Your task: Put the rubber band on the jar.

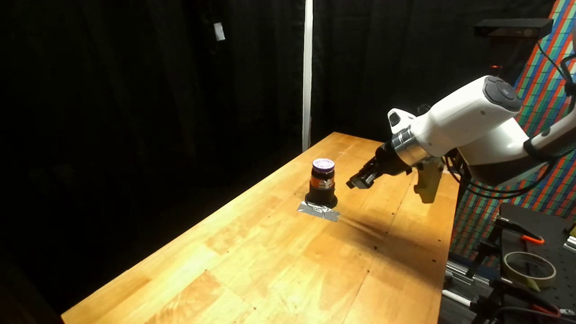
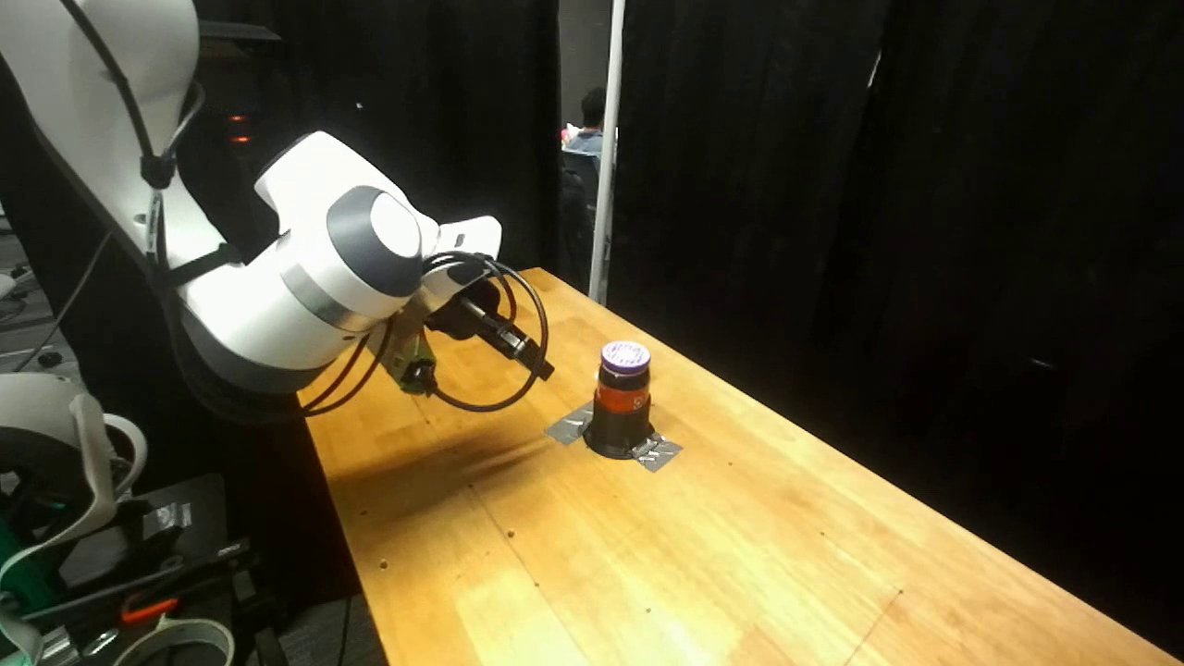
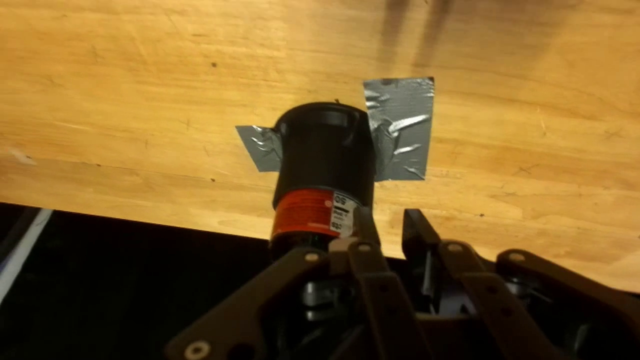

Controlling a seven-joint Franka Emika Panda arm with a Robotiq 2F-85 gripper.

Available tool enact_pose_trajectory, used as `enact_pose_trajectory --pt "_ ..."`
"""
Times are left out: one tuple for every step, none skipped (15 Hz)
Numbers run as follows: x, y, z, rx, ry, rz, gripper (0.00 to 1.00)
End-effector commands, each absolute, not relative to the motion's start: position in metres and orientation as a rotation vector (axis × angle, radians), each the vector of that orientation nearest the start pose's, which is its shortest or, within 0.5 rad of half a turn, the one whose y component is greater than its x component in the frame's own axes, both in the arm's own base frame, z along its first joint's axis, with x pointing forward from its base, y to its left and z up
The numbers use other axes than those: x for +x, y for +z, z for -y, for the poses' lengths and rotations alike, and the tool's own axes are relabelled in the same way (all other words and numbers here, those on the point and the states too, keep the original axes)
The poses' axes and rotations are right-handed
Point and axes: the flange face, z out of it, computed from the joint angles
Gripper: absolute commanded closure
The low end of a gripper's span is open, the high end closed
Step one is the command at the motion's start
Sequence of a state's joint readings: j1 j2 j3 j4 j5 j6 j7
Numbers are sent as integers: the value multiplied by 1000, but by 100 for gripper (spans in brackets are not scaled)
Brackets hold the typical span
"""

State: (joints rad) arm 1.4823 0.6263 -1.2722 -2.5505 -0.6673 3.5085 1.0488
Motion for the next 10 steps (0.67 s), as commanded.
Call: enact_pose_trajectory --pt "450 269 -126 -3161 -1001 280 45" --pt "451 271 -118 -3191 -972 288 36" --pt "449 270 -111 -3198 -911 311 30" --pt "450 273 -106 -3206 -874 321 21" --pt "450 277 -104 -3205 -840 369 14" --pt "450 279 -104 -3200 -787 412 6" --pt "451 283 -105 -3203 -737 441 1" --pt "455 290 -107 -3205 -684 472 0" --pt "462 299 -107 -3205 -628 496 0" --pt "470 310 -107 -3204 -574 514 0"
